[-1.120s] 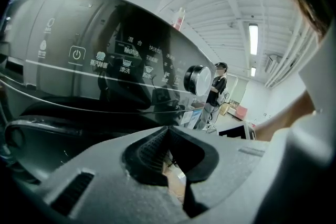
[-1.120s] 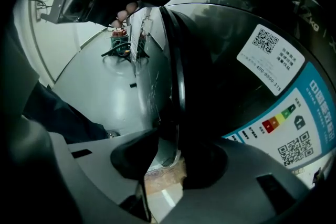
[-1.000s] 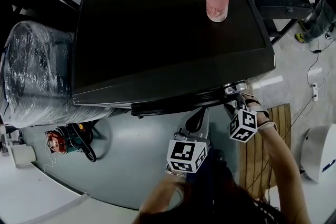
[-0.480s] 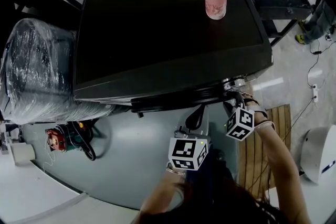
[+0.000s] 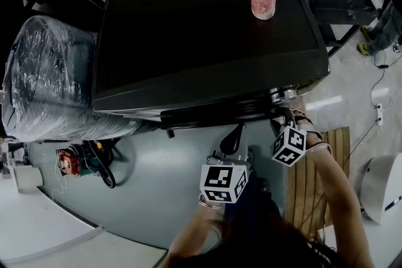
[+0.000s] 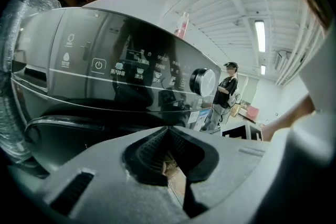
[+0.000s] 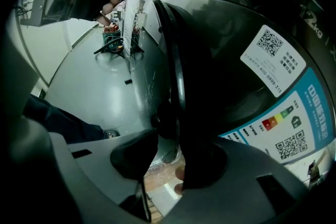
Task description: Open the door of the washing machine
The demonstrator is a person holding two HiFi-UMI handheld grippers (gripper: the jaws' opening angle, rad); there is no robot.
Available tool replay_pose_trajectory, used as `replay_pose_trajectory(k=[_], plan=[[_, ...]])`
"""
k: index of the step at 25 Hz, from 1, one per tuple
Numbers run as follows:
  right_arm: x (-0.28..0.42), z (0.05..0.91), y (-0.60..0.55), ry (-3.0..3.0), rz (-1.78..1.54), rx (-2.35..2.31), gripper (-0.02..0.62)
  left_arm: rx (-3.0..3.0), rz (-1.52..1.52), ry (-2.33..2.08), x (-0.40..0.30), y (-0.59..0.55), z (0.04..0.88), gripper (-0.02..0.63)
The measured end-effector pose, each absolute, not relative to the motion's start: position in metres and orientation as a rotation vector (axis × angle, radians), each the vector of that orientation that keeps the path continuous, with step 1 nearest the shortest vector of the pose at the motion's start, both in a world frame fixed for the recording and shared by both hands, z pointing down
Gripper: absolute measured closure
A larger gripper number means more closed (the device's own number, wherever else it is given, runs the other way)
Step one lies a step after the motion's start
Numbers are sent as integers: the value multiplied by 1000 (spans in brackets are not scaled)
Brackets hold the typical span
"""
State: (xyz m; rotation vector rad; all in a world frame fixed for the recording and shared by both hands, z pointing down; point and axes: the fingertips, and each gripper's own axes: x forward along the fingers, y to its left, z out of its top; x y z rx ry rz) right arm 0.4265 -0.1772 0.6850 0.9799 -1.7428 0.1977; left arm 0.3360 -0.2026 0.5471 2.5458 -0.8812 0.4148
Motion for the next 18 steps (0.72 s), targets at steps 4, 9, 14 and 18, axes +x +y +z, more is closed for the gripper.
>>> replay_pose_trajectory(k=[4,9,14,18], plan=[[425,686,-178,-1734,200,989,465,2543,415,-892,331,-201,546,592],[427,687,-176,-1724,197,1005,462,2543,408,-907,328,-196,545,592],[426,686,-177,-1715,201,1008,461,2536,406,-926,322,-195,545,592],[426,686,-177,-1710,211,1009,461,2529,401,-941,318,-195,544,592]])
